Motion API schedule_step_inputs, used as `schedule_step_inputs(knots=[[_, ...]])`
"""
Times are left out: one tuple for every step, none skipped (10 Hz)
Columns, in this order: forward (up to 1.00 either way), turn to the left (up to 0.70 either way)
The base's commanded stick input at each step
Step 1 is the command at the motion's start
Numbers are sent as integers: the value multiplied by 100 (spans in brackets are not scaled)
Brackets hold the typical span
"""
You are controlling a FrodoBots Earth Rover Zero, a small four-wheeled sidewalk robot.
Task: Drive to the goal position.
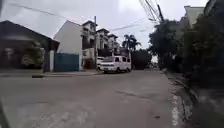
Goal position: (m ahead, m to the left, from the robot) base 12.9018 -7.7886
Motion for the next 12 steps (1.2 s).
schedule_step_inputs(knots=[[0, -70], [0, -60], [0, -6], [37, 0], [70, 0], [70, 0], [70, 0], [70, 0], [70, 0], [70, 0], [70, 0], [70, 0]])
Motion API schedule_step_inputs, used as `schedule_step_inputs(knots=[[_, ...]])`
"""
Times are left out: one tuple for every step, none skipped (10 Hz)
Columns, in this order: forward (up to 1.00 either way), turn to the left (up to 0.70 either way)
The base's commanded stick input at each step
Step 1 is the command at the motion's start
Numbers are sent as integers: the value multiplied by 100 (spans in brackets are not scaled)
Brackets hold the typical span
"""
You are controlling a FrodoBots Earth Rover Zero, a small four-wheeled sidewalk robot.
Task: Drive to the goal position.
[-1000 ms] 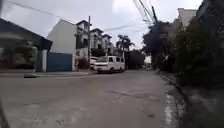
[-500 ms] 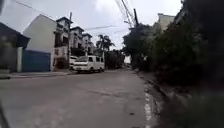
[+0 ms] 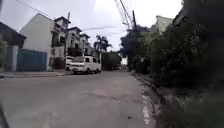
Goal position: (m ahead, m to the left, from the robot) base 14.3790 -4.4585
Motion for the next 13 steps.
schedule_step_inputs(knots=[[70, 0], [70, 0], [70, 0], [70, -35], [70, -35], [70, -35], [70, -35], [70, -35], [70, -35], [70, -23], [70, -2], [70, 0], [70, 0]])
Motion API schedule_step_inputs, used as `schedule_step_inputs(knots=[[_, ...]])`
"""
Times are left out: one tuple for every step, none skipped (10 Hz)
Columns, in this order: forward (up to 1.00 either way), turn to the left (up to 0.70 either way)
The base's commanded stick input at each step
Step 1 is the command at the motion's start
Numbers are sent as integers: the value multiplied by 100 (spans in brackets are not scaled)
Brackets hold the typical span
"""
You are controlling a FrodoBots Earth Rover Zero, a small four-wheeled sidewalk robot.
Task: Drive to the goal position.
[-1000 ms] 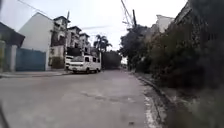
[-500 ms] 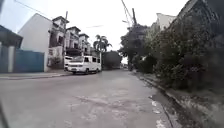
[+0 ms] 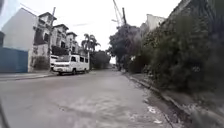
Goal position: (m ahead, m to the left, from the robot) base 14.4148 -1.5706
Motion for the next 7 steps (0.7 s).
schedule_step_inputs(knots=[[70, 0], [70, 0], [70, 0], [70, 0], [70, 0], [70, 0], [70, 0]])
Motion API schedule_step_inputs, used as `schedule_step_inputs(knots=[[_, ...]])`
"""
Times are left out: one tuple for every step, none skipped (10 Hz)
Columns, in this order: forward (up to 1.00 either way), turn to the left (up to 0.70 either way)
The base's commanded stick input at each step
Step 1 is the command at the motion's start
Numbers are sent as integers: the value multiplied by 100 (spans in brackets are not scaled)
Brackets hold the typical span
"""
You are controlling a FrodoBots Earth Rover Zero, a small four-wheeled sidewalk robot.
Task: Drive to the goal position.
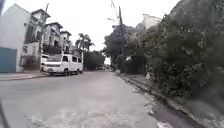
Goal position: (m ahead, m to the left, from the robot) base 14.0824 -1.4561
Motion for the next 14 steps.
schedule_step_inputs(knots=[[70, 0], [70, 0], [70, 0], [70, 0], [70, 0], [70, 0], [70, 0], [70, 0], [70, 0], [70, 0], [70, 0], [70, 0], [70, 0], [70, 0]])
